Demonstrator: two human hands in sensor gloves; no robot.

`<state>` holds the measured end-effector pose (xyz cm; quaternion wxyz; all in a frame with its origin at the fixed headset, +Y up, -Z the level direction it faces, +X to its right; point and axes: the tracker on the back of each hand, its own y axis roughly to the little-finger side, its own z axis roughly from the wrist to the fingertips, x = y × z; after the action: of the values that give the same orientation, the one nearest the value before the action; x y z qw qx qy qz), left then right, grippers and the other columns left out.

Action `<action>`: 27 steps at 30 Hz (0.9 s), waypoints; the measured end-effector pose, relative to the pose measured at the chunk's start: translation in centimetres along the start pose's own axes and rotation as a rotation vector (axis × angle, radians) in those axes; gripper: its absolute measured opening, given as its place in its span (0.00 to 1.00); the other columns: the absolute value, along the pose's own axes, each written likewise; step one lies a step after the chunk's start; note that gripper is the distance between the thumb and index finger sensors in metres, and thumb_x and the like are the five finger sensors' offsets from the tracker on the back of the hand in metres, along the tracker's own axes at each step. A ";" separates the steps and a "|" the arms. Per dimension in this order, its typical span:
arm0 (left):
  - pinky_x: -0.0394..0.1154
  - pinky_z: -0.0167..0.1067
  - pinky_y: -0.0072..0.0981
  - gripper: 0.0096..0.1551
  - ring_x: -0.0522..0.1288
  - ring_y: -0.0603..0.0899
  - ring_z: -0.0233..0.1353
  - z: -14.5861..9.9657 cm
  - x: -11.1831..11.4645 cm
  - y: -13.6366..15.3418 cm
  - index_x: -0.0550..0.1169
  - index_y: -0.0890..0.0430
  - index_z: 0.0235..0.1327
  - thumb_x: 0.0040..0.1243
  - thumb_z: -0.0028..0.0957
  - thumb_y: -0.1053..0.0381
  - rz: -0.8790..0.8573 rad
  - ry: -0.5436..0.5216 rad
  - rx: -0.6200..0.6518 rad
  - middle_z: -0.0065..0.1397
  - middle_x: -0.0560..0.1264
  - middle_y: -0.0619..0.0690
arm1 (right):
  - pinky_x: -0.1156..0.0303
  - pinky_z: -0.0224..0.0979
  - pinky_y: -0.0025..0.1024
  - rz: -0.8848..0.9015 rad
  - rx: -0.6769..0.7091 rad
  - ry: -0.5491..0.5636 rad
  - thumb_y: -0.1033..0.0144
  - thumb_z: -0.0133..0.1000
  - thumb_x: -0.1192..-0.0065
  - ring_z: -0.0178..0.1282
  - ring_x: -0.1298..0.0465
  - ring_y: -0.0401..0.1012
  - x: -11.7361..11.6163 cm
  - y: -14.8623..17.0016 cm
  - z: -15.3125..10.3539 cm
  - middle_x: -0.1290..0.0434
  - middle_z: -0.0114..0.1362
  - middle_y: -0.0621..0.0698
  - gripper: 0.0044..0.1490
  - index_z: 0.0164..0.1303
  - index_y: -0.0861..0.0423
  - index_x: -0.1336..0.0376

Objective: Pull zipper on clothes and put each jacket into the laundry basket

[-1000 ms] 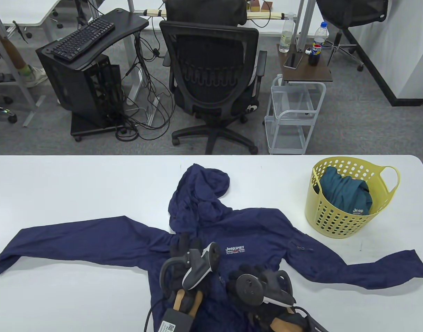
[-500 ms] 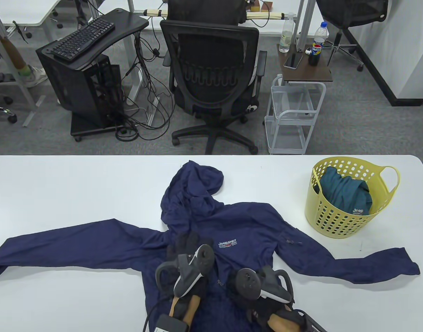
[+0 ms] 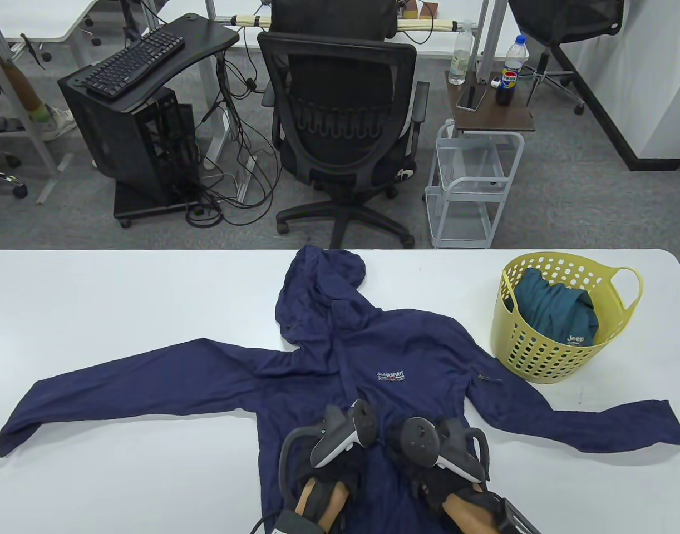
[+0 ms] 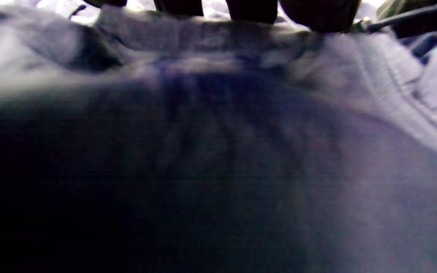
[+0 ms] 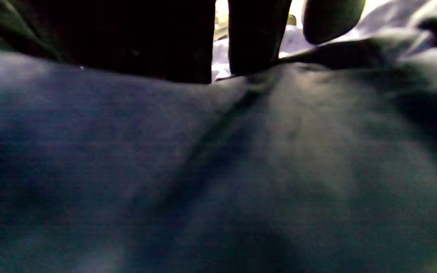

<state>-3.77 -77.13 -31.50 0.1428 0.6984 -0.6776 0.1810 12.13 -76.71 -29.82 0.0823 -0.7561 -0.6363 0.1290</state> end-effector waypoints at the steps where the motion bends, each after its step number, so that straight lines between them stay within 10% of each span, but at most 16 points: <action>1: 0.56 0.72 0.68 0.30 0.58 0.61 0.83 0.1 0.1 0.1 0.65 0.20 0.64 0.52 0.47 0.44 0.012 0.006 -0.005 0.85 0.57 0.33 | 0.42 0.77 0.64 -0.009 0.010 0.001 0.48 0.53 0.33 0.79 0.30 0.53 0.0 -0.3 -0.1 0.23 0.77 0.43 0.27 0.61 0.44 0.24; 17: 0.62 0.71 0.67 0.31 0.55 0.58 0.82 2.2 -0.1 2.4 0.61 0.16 0.62 0.49 0.47 0.43 0.006 -0.014 -0.097 0.85 0.53 0.34 | 0.42 0.77 0.65 -0.126 0.206 0.024 0.48 0.54 0.34 0.79 0.32 0.54 1.2 -5.3 -2.7 0.20 0.72 0.47 0.28 0.59 0.47 0.22; 27: 0.63 0.70 0.66 0.31 0.56 0.59 0.81 2.7 0.2 4.0 0.58 0.17 0.63 0.48 0.48 0.41 0.033 -0.079 -0.190 0.85 0.53 0.36 | 0.32 0.72 0.59 -0.098 0.241 -0.189 0.47 0.54 0.36 0.70 0.22 0.54 0.1 -6.6 -3.5 0.20 0.72 0.50 0.28 0.61 0.46 0.25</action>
<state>-7.56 -78.65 -33.99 0.1787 0.6770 -0.7082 0.0906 7.00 -75.26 -24.64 0.1183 -0.6932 -0.6574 0.2707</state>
